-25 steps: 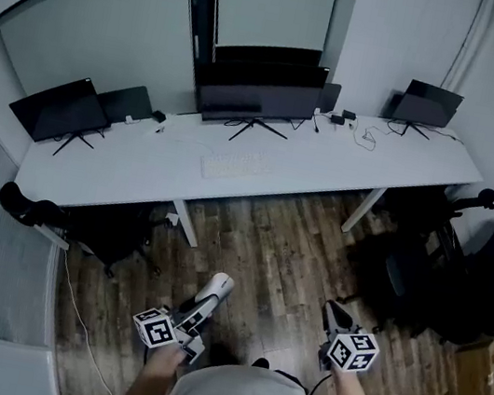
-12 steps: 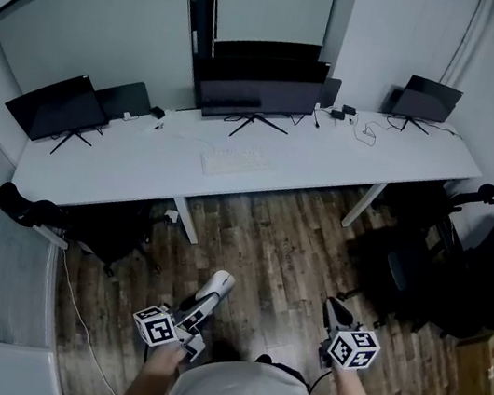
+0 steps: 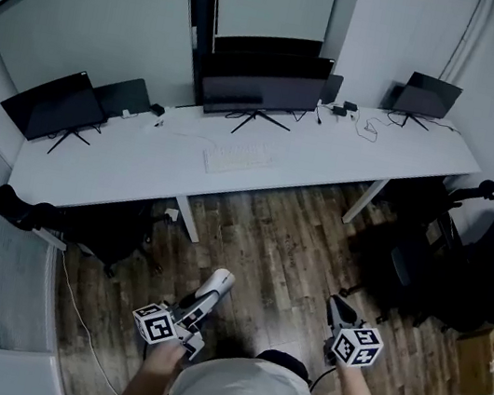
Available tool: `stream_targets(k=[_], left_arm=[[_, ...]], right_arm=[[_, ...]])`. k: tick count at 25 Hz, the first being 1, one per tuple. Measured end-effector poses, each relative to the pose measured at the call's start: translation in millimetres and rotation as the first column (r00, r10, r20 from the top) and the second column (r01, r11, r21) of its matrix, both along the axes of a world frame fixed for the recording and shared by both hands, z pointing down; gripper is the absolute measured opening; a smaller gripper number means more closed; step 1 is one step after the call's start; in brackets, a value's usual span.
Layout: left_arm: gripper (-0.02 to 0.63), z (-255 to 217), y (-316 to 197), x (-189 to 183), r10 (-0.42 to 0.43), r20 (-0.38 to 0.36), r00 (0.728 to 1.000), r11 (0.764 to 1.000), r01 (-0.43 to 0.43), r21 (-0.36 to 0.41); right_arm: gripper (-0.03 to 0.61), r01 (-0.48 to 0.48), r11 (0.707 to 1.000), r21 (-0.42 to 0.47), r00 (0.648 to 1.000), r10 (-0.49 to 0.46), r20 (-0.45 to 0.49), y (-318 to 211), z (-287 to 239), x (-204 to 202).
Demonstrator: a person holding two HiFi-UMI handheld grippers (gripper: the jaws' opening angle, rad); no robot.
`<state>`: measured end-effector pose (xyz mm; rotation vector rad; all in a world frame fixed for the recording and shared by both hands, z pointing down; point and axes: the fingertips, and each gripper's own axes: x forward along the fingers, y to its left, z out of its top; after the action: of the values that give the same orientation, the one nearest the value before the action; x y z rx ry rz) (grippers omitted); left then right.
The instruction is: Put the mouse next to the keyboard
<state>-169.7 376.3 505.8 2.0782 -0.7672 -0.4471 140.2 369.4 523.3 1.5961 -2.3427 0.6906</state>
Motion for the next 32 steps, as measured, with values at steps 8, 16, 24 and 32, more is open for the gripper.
stream_targets(k=[8,16,24,32], left_arm=[[0.143,4.1,-6.9,-14.2,-0.002,0.010,1.000,1.000,0.002,-0.009],[0.143,6.0,-23.8,-8.0,-0.008,0.003,1.000,1.000,0.008,-0.020],[0.143,9.5,-59.4,3.6,-0.041,0.001,0.999,0.999,0.041,-0.031],[0.143,9.0,-105.8,20.7,-0.076,0.005,0.997,0.997,0.076,-0.026]], right_arm=[[0.044,-0.014,1.000,-0.025,1.000,0.014,-0.001,-1.5,5.1,-6.6],[0.044,0.018,1.000,-0.025,1.000,-0.018,-0.021,-25.7,7.0,-8.4],[0.044,0.071,0.997,-0.028,0.997,-0.072,-0.011,-76.1,13.6,-7.3],[0.044,0.102,0.994,-0.039,0.995,-0.103,-0.001,-134.2,19.3,3.9]])
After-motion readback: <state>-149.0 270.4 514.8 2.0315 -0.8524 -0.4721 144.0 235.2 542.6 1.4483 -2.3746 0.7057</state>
